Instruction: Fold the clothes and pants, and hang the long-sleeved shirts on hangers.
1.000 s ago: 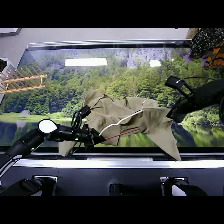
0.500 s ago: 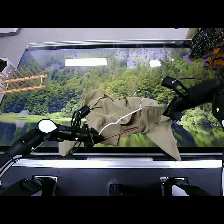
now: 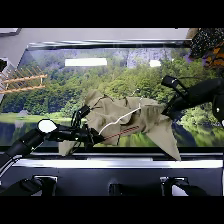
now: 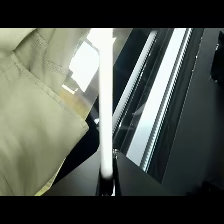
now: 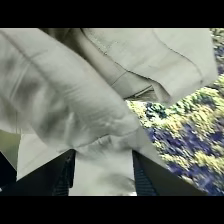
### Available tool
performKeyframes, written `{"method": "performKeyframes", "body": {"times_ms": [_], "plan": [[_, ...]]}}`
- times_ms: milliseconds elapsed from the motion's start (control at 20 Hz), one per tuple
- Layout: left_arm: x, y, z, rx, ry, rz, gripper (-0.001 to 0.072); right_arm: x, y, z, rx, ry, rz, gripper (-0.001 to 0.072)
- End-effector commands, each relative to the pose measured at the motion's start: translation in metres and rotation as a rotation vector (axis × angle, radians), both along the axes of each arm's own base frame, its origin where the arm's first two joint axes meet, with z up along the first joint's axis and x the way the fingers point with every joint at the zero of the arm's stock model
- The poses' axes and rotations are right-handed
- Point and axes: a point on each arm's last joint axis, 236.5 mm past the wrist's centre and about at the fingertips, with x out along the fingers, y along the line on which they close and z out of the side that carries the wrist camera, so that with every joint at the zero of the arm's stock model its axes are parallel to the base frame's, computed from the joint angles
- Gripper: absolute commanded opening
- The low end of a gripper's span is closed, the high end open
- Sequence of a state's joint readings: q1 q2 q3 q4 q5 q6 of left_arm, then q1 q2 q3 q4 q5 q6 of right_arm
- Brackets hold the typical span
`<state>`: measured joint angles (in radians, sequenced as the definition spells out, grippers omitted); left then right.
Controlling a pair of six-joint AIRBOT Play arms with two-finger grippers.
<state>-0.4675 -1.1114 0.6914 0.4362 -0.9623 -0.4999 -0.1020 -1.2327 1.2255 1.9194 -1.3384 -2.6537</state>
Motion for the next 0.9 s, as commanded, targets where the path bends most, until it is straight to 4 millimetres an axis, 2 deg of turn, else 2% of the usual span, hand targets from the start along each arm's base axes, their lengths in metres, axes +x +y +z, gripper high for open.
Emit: {"method": "performKeyframes", "body": {"times_ms": [0,50,100,200,400,650,850], "plan": [[0.001,0.000,0.000,0.001,0.007,0.007,0.0030,-0.010,-0.009,0.023,-0.045,-0.046,-0.021,0.0431],[0.001,0.000,0.000,0.001,0.007,0.007,0.0030,-0.012,-0.013,0.028,-0.064,-0.062,-0.023,0.0435],[0.001,0.000,0.000,0.001,0.007,0.007,0.0030,-0.013,-0.016,0.030,-0.081,-0.066,-0.023,0.0484],[0.000,0.000,0.000,0.001,0.007,0.006,0.0030,-0.013,-0.015,0.027,-0.080,-0.061,-0.010,0.0490],[-0.004,0.000,0.000,-0.002,0.018,-0.011,0.0030,-0.007,-0.012,0.004,-0.075,-0.017,0.058,0.0492],[-0.006,0.000,0.000,-0.002,0.021,-0.016,0.0030,0.013,-0.008,-0.019,-0.056,-0.022,0.088,0.0496],[-0.006,0.000,0.000,-0.002,0.021,-0.016,0.0030,0.015,-0.001,-0.035,-0.015,0.019,0.092,0.0496]]}}
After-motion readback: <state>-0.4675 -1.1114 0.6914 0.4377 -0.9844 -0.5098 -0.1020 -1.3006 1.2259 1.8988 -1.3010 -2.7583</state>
